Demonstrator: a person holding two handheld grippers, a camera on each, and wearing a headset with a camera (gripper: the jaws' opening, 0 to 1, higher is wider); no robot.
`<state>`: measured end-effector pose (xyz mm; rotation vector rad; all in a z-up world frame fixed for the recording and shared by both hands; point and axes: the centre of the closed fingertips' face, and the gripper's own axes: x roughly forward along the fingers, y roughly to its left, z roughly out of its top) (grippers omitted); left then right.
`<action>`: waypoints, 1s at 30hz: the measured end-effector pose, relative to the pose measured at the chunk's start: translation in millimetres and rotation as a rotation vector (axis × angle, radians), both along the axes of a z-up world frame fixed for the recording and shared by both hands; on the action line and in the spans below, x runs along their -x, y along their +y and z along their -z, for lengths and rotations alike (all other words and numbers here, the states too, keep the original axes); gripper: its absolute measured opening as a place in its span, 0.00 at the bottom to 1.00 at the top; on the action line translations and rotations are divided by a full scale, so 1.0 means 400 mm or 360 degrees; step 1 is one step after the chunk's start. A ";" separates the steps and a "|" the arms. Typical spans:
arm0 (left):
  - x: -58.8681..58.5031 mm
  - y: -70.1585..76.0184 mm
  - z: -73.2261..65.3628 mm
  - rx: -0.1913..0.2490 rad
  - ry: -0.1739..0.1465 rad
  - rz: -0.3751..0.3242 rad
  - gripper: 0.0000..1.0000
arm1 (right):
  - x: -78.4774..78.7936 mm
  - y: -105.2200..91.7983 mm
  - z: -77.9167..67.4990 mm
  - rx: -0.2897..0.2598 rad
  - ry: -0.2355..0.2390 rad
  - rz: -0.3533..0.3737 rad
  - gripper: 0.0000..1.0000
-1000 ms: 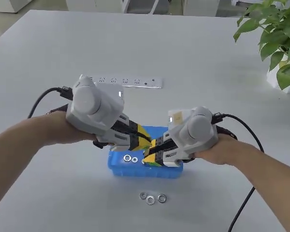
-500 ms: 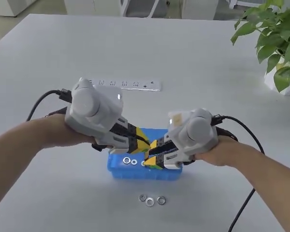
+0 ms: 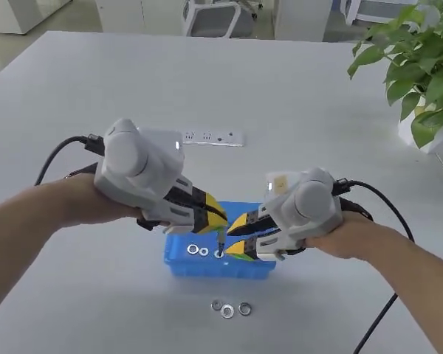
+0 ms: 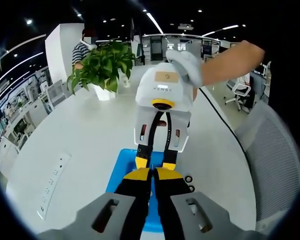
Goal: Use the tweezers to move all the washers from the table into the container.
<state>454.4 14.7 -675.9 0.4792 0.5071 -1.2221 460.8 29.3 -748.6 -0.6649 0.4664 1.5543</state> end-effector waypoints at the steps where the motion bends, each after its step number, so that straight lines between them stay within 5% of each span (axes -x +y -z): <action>1: 0.000 0.000 -0.002 -0.0001 -0.0002 0.0001 0.06 | 0.000 -0.001 -0.001 0.0000 -0.0001 0.0003 0.19; 9: 0.009 0.001 -0.039 0.0007 -0.0030 -0.0011 0.06 | 0.005 -0.039 -0.030 -0.0028 -0.0003 0.0093 0.23; 30: 0.069 0.001 -0.085 0.0029 -0.0006 0.0049 0.06 | 0.046 -0.112 -0.067 -0.0082 0.0044 0.0254 0.38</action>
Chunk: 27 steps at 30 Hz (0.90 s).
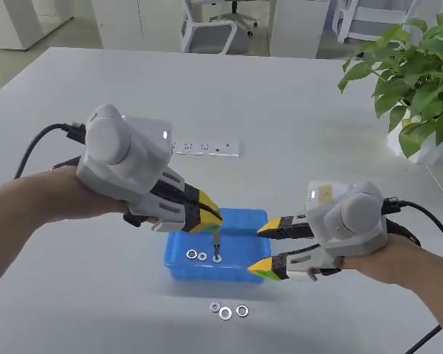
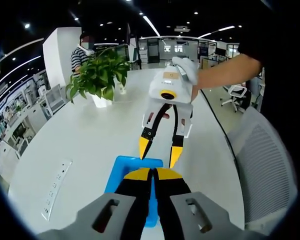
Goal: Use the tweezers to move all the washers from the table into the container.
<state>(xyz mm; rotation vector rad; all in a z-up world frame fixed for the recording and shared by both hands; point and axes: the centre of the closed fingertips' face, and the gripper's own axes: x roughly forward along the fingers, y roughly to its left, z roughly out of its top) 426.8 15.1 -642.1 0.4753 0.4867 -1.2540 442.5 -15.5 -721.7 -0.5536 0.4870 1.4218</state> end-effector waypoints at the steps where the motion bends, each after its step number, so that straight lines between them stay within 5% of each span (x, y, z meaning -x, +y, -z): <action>1: 0.005 0.001 0.000 -0.0005 -0.0001 0.0008 0.06 | 0.002 -0.002 0.000 0.0001 -0.0003 0.0002 0.38; 27: 0.084 -0.009 0.050 -0.0017 0.0046 0.0087 0.06 | 0.069 -0.075 0.030 0.0057 0.0051 0.0109 0.64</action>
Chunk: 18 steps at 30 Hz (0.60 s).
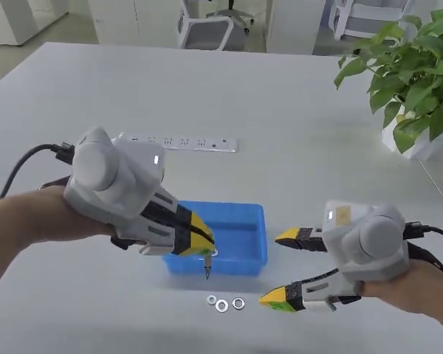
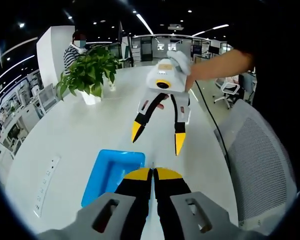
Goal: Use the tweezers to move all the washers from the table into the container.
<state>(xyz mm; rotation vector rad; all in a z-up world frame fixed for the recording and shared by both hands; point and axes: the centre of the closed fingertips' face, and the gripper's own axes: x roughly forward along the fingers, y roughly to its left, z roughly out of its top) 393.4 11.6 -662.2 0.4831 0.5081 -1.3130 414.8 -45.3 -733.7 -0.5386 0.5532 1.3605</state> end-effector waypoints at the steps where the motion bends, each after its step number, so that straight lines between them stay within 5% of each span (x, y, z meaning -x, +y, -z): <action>1: 0.002 -0.001 0.001 0.0007 0.0001 0.0001 0.06 | 0.002 -0.001 0.001 -0.0001 0.0001 -0.0002 0.64; 18: 0.020 -0.010 0.048 0.0024 0.0041 -0.0002 0.06 | 0.031 -0.005 0.018 0.0016 0.0026 -0.0015 0.67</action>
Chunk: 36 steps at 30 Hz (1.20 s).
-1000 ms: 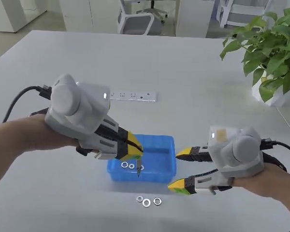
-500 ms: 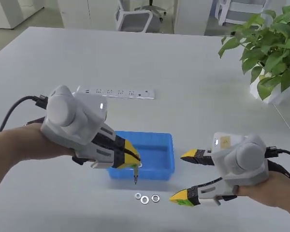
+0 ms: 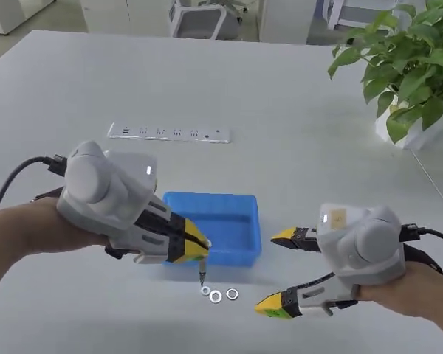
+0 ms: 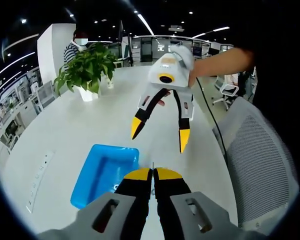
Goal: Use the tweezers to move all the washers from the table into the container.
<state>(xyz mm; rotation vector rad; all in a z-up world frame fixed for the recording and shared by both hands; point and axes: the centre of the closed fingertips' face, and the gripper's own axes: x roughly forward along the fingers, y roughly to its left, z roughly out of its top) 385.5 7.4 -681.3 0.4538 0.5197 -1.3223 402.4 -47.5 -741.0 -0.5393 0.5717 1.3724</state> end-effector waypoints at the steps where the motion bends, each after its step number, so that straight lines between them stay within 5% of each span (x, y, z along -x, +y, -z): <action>1: 0.001 -0.001 0.001 0.0003 0.0002 0.0000 0.06 | 0.001 0.000 0.001 -0.0001 0.0002 0.0000 0.67; 26: 0.025 -0.014 0.056 0.0014 0.0014 0.0052 0.06 | 0.018 -0.013 0.019 -0.0001 0.0025 0.0030 0.65; 36: 0.019 -0.012 0.052 0.0025 0.0008 0.0054 0.06 | 0.024 -0.011 0.023 -0.0004 0.0034 0.0027 0.64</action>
